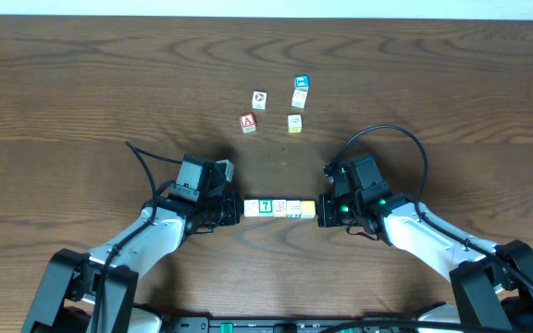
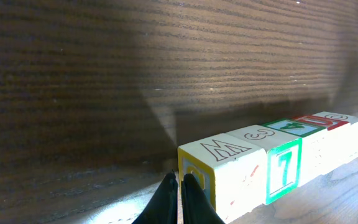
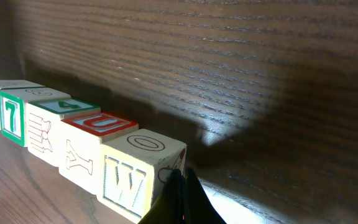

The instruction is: Lift 5 blocks

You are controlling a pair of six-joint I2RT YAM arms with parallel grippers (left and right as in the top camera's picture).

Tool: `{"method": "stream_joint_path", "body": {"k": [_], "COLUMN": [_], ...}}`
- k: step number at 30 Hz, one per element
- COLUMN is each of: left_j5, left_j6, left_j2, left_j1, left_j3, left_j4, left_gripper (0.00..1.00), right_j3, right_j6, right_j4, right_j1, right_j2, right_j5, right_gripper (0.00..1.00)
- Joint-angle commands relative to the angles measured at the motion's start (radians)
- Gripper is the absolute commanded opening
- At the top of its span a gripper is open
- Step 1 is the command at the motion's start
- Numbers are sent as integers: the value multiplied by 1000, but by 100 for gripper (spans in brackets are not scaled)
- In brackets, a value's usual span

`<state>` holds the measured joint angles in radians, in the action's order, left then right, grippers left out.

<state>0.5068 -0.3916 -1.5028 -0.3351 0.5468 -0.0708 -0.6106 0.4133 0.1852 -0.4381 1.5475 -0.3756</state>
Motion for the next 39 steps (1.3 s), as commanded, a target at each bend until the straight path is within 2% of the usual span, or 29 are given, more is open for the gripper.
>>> {"method": "stream_joint_path", "body": {"k": [1,39], "left_j5": [193,219], "left_j6": [12,-15], "left_j2": [-6,2], "left_j1": [-44,-44], "left_j3": [13,42], "left_j4": [23,24], "left_gripper": [7,7], "right_j3": [-31,-96], "right_j6": [2,19], "right_j4": [-16,14], "right_j1": [-63,-63], "right_j2": [1,1], "right_j5": [-222,-266], "right_gripper": [1,1]}}
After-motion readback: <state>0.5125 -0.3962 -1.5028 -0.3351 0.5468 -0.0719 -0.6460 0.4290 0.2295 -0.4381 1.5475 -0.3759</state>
